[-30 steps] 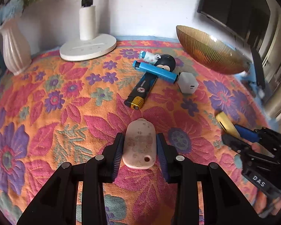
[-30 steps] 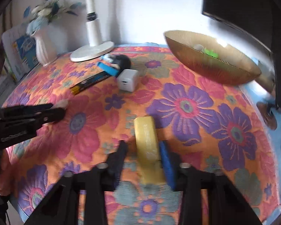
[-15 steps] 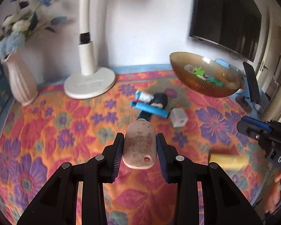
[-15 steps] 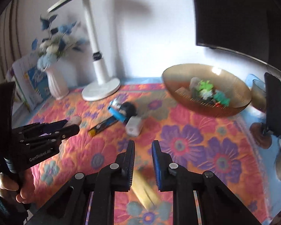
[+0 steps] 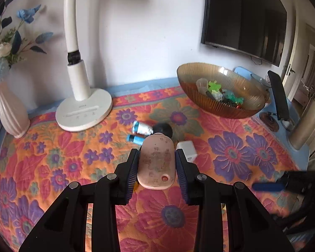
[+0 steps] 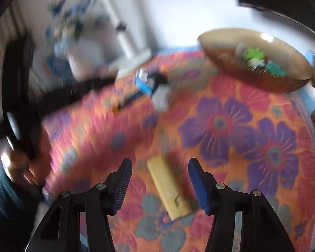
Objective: Organize rigid objects
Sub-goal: 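Carry the pink case and yellow box into the amber bowl and release both, then move both open tools back to the remaining items, then grasp the black lighter with left tool while right tool grasps the white charger, then lift the black lighter and white charger toward the amber bowl with both tools, then open both tools over the amber bowl to drop lighter and charger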
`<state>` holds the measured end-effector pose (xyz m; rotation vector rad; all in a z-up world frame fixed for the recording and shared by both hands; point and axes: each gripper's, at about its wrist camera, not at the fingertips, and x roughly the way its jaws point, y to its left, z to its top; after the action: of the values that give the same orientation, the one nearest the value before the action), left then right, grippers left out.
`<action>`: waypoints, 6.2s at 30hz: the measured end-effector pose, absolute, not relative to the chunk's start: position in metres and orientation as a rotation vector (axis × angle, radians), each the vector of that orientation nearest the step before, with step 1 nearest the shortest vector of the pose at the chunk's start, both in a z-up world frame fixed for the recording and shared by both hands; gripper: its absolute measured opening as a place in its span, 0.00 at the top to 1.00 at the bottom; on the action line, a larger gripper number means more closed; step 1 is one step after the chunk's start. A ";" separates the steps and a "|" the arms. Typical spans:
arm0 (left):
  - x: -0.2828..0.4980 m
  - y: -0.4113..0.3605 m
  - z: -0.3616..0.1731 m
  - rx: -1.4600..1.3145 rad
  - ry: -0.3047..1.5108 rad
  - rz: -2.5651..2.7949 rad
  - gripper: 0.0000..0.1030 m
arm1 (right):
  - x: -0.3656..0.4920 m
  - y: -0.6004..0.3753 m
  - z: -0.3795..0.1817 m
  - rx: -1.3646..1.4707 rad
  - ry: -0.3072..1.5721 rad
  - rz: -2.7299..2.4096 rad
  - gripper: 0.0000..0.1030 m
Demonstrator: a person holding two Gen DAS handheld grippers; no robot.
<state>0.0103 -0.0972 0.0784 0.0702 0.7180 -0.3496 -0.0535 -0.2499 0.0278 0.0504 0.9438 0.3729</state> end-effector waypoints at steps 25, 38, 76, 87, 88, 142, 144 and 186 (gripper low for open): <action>0.113 -0.221 0.127 0.157 0.684 -0.506 0.69 | 0.053 -0.381 0.116 0.264 0.740 -0.082 0.77; 0.107 -0.191 0.149 0.104 0.599 -0.367 0.24 | 0.046 -0.403 0.118 0.385 0.691 -0.131 0.46; 0.005 0.019 0.024 -0.071 0.793 0.001 0.11 | 0.011 -0.233 0.019 0.003 0.806 0.069 0.04; 0.009 0.017 0.022 -0.067 0.816 -0.036 0.11 | 0.012 -0.240 0.017 0.051 0.821 0.064 0.03; 0.009 0.016 0.022 -0.068 0.812 -0.047 0.11 | 0.011 -0.240 0.018 0.054 0.818 0.077 0.03; -0.030 -0.030 0.013 0.119 0.876 -0.275 0.63 | -0.032 -0.199 0.004 0.051 0.932 0.230 0.62; -0.032 -0.031 0.014 0.128 0.867 -0.268 0.63 | -0.032 -0.196 0.003 0.047 0.910 0.211 0.62; 0.100 -0.197 0.138 0.041 0.676 -0.628 0.81 | 0.019 -0.375 0.127 0.298 0.627 -0.139 0.74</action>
<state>0.1003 -0.1970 0.1381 0.0408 0.6761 -0.6283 0.0187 -0.3749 0.1271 0.2984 0.6271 -0.1395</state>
